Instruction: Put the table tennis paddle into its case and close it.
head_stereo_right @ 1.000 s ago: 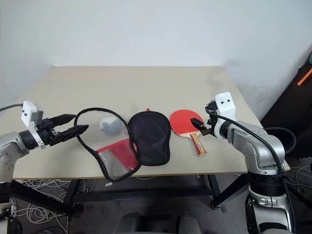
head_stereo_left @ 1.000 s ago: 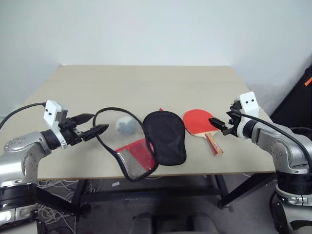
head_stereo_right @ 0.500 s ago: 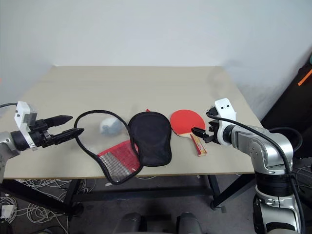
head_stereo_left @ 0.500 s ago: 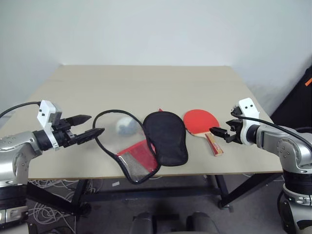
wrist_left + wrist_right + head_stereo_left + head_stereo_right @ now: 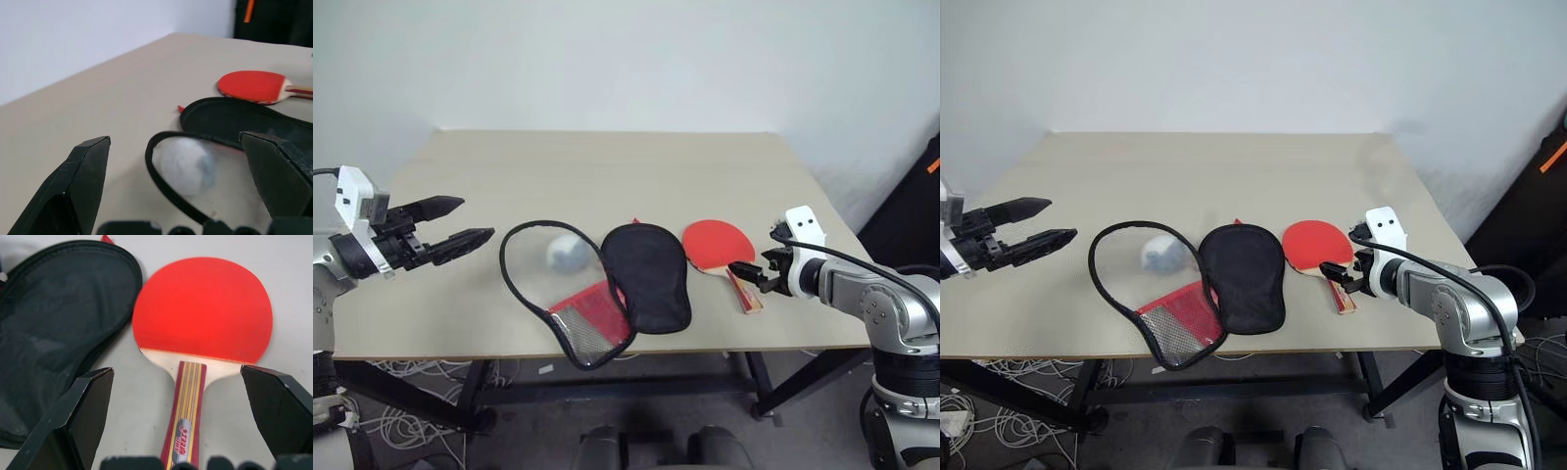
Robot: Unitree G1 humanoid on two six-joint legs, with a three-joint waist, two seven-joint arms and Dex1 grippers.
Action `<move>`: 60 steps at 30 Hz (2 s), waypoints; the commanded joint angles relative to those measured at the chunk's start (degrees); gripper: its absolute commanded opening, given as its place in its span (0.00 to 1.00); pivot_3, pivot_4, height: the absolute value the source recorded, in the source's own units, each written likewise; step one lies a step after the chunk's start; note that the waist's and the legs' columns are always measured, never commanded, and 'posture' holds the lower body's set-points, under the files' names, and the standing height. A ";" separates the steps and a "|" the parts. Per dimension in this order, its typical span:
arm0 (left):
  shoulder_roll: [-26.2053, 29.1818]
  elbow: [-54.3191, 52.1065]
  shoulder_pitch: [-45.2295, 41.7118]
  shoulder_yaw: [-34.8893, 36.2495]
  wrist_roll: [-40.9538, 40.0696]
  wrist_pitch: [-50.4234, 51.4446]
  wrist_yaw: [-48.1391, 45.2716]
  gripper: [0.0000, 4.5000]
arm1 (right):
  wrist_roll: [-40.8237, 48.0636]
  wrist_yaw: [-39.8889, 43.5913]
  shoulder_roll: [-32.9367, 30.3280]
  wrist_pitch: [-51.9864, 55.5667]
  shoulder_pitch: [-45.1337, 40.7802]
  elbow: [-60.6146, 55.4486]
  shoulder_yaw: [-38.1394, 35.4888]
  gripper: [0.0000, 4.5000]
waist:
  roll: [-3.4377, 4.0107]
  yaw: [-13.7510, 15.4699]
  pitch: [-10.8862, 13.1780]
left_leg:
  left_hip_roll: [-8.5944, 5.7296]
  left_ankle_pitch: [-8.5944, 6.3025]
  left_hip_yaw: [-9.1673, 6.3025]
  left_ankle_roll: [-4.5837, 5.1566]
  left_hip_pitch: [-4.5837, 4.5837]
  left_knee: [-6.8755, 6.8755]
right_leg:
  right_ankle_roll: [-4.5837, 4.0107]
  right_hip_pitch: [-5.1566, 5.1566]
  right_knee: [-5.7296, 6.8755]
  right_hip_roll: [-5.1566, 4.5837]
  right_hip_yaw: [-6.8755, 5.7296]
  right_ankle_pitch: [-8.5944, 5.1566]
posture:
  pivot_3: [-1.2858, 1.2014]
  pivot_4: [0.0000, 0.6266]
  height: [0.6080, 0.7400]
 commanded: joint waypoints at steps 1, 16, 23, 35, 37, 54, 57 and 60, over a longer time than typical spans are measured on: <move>1.86 0.22 -1.88 -0.04 0.44 -2.98 -2.44 1.00 | -0.16 -1.28 0.59 0.78 -2.01 -1.75 -0.43 1.00 | 0.00 -0.01 0.00 | 0.00 0.00 0.00 0.00 0.00 0.00 | 0.00 0.00 0.00 0.00 0.00 0.00 | 0.52 0.00 1.00; 1.06 2.31 -4.64 -3.19 0.51 -4.37 -5.20 1.00 | -8.72 -9.40 8.30 -2.49 -3.21 10.48 6.56 1.00 | -0.02 0.01 -0.01 | 0.00 0.01 0.00 0.01 -0.03 0.01 | 0.01 0.00 0.00 0.01 0.00 0.01 | 0.52 0.00 1.00; 1.95 1.02 -3.54 -2.27 -0.32 -3.19 -5.62 1.00 | -12.29 -11.53 10.12 -7.74 -0.62 14.52 7.49 1.00 | -0.01 -0.09 -0.01 | 0.01 0.01 0.00 0.01 -0.02 0.00 | 0.01 -0.01 0.03 0.02 0.00 0.01 | 0.52 0.00 1.00; 1.01 0.05 -3.16 -2.75 -0.15 -2.73 -4.39 1.00 | -13.48 -12.98 12.65 -10.21 -0.57 17.84 4.23 0.31 | -0.03 -0.09 -0.02 | 0.03 0.01 -0.01 0.01 0.01 0.02 | 0.02 0.04 0.03 0.03 0.00 0.01 | 0.52 0.00 1.00; 0.72 -0.06 -3.20 -2.92 -0.17 -2.74 -4.09 1.00 | -14.15 -14.29 13.18 -10.96 -1.29 18.72 3.09 0.25 | -0.05 -0.11 -0.03 | 0.03 0.01 -0.01 0.01 0.02 0.02 | 0.02 0.04 0.02 0.03 0.00 0.01 | 0.52 0.00 1.00; -0.29 -1.50 -3.29 -3.49 -0.21 -1.98 -2.44 1.00 | -3.93 -12.34 25.44 -3.00 -9.68 6.00 0.46 0.25 | 0.04 -0.52 0.02 | 0.25 0.06 0.02 -0.06 -0.04 -0.05 | -0.05 -0.15 0.15 0.31 0.14 0.06 | 0.52 0.00 1.00; -0.45 -2.25 -2.98 -3.41 -0.39 -1.54 -2.14 1.00 | -3.02 -12.49 27.85 1.35 -10.30 4.81 2.13 0.25 | 0.00 -0.33 0.00 | 0.25 0.05 0.00 -0.07 -0.06 -0.03 | -0.05 -0.12 0.12 0.30 0.13 0.06 | 0.52 0.00 1.00; -0.54 -2.98 -2.65 -3.28 -0.62 -1.00 -1.89 1.00 | -2.76 -12.71 30.07 4.18 -9.75 5.12 3.45 0.25 | -0.02 -0.33 -0.01 | 0.25 0.05 0.00 -0.09 -0.06 -0.03 | -0.06 -0.13 0.11 0.30 0.13 0.06 | 0.52 0.00 1.00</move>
